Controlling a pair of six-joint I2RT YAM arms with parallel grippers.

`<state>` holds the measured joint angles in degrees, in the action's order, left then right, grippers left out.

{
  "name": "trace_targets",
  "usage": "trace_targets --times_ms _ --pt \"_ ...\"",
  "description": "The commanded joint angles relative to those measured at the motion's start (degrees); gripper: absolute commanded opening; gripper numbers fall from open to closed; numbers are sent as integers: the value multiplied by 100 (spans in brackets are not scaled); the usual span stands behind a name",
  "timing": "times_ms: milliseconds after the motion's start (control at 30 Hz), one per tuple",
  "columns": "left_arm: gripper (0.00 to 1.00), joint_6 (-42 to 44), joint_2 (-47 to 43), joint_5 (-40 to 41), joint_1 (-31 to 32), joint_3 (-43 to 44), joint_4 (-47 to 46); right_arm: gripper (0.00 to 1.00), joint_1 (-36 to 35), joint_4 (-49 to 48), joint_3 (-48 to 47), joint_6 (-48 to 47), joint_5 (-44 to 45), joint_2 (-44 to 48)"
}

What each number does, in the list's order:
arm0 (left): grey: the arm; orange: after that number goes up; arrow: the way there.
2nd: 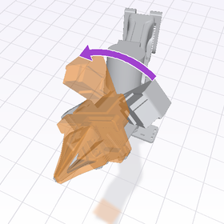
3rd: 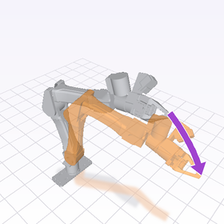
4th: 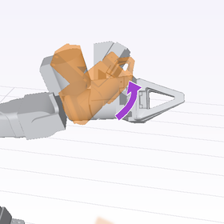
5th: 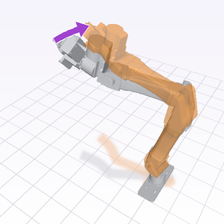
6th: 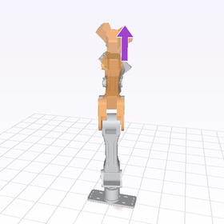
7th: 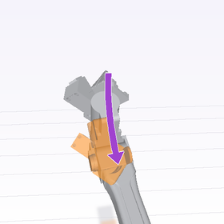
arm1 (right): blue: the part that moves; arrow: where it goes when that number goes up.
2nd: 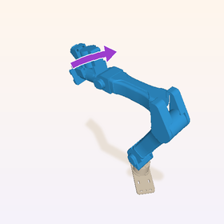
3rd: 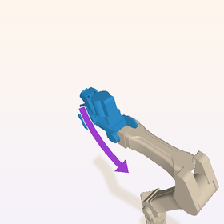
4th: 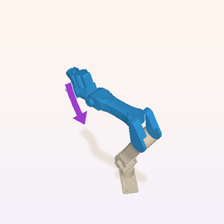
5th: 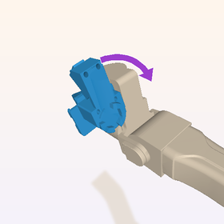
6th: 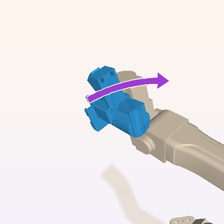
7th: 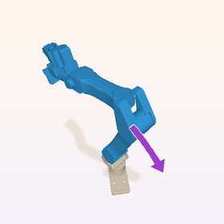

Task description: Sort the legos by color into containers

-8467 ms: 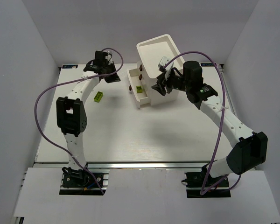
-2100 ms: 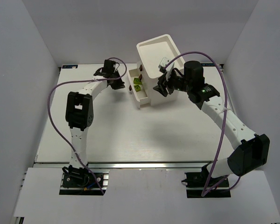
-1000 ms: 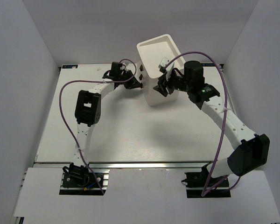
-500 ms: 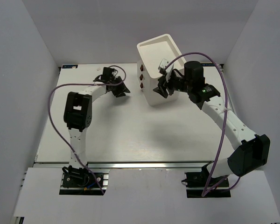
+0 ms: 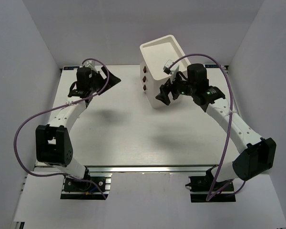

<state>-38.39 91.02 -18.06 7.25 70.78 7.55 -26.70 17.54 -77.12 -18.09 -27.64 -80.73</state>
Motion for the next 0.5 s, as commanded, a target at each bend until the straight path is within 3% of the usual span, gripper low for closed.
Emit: trace_targets --times_ms 0,167,467 --pt "98 59 -619 -558 14 -503 -1094 89 -2 354 -321 482 697 119" --pt "98 191 -1515 -1049 23 -1232 -1853 89 -2 215 99 727 1172 504" --pt "98 666 -2325 -1076 23 -1488 -1318 89 24 13 566 1229 1726 900"
